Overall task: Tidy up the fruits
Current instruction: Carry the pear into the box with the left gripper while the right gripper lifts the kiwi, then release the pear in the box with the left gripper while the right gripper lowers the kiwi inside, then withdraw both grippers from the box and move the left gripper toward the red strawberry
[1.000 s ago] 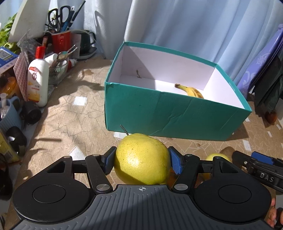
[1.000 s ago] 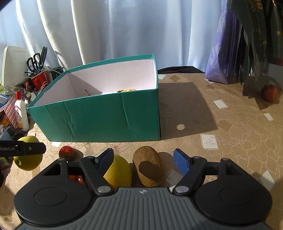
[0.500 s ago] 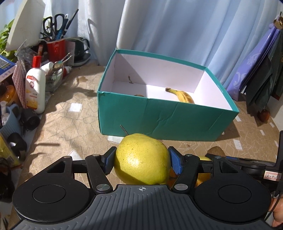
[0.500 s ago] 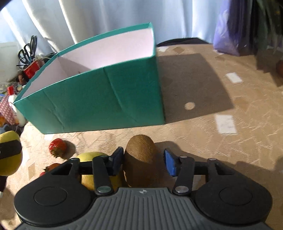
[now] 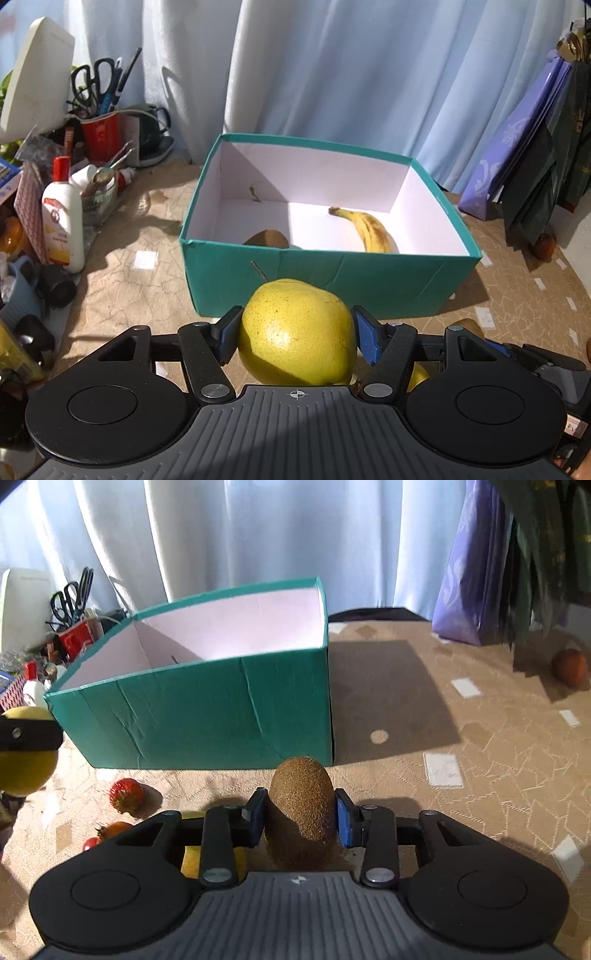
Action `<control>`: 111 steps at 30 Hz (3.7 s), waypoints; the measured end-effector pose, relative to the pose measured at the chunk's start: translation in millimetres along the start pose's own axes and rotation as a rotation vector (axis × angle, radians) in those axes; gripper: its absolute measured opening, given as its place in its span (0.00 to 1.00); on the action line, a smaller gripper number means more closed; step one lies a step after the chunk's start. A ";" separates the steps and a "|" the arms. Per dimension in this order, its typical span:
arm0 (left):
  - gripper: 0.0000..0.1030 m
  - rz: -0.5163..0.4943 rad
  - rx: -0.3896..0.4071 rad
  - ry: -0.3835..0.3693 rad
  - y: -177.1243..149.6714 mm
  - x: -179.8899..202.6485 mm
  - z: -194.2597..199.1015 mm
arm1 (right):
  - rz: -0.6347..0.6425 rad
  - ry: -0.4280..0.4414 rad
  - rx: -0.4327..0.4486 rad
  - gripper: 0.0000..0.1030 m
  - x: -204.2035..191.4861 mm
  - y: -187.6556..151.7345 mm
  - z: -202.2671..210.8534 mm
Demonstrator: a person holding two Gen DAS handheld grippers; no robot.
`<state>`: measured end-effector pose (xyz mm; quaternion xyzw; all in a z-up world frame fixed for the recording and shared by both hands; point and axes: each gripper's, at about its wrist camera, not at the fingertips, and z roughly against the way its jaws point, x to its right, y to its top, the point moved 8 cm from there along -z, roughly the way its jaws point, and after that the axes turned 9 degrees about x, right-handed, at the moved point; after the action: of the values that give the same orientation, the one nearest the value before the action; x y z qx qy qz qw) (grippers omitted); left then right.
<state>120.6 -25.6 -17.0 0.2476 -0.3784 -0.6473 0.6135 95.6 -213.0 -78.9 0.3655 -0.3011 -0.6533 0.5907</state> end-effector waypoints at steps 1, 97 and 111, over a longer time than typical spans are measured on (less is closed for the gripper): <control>0.66 -0.006 0.006 -0.002 5.1 2.1 -1.2 | -0.003 0.002 0.005 0.36 0.6 1.5 2.8; 0.97 0.144 0.100 0.286 64.5 -60.9 -52.8 | 0.287 -0.013 0.115 0.36 -46.4 89.8 -103.5; 0.97 0.131 0.082 0.267 56.6 -57.6 -49.2 | 0.241 0.018 0.140 0.71 -48.7 94.9 -86.0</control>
<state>200.7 24.0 -9.4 0.3314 -0.3350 -0.5513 0.6885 221.3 -172.8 -42.0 0.3728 -0.3822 -0.5517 0.6408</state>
